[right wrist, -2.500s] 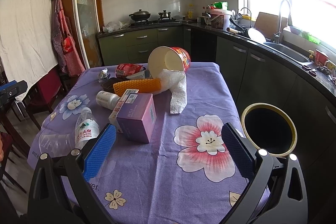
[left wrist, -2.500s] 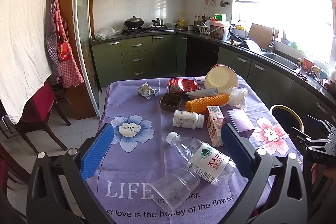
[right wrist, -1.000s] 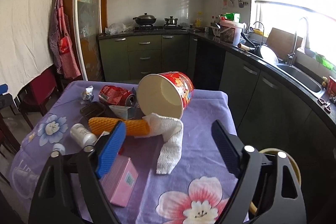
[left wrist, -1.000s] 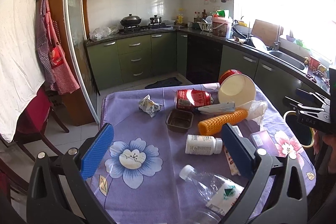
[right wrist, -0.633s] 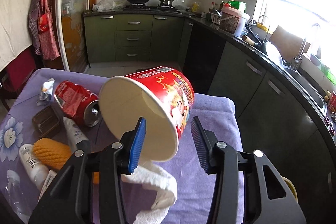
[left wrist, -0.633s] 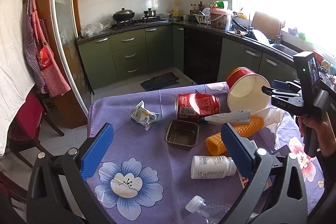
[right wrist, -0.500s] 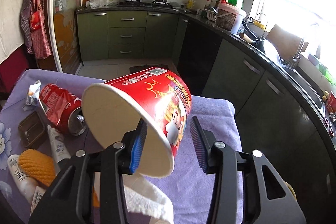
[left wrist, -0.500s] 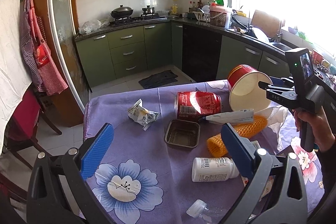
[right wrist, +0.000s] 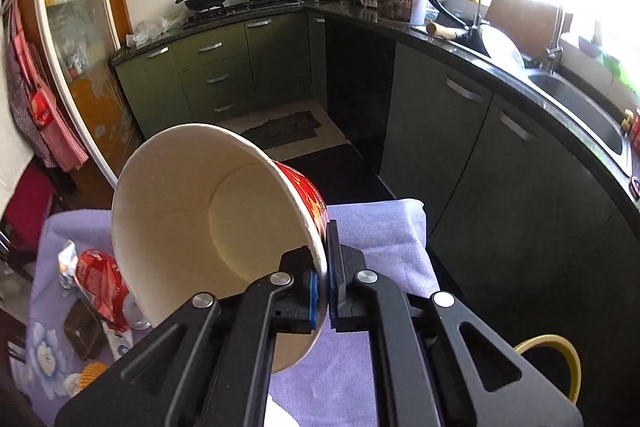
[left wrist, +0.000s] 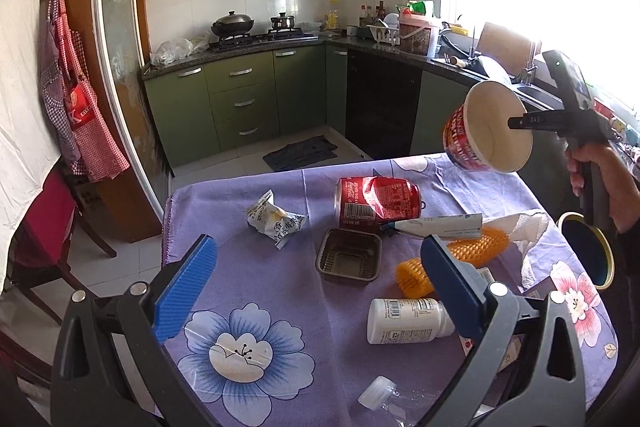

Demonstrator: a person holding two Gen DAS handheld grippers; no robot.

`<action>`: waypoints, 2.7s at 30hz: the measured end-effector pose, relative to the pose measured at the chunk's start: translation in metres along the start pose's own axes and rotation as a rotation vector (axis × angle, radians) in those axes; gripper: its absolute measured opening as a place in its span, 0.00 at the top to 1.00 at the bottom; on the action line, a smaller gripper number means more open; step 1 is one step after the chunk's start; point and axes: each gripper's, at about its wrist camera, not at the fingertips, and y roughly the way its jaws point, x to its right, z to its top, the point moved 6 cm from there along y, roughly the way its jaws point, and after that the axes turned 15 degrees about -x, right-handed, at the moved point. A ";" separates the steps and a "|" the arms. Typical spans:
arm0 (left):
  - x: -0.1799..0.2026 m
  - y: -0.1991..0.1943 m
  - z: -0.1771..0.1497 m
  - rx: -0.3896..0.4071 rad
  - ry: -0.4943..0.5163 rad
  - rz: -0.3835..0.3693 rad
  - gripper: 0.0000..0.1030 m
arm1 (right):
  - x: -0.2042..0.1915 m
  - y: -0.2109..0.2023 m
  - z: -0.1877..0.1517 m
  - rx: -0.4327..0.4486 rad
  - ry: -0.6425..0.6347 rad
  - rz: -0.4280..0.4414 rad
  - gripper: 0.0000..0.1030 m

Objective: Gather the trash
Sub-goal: 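Carry the paper cup to the yellow-rimmed bin and open the right gripper, then grasp the clear plastic cup with the left gripper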

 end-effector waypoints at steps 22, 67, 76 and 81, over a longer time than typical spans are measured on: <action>0.042 -0.051 -0.018 0.029 0.038 -0.008 0.06 | 0.342 -0.013 -0.209 -0.511 0.493 0.043 0.95; 0.091 0.011 -0.203 -0.750 0.830 -0.179 0.19 | 0.227 -0.035 -0.236 -0.475 0.199 0.137 0.57; 0.081 0.019 -0.219 -0.832 0.784 -0.190 0.43 | 0.229 -0.031 -0.236 -0.485 0.204 0.143 0.56; 0.083 0.010 -0.207 -0.780 0.735 -0.201 0.45 | 0.223 -0.027 -0.237 -0.487 0.188 0.150 0.56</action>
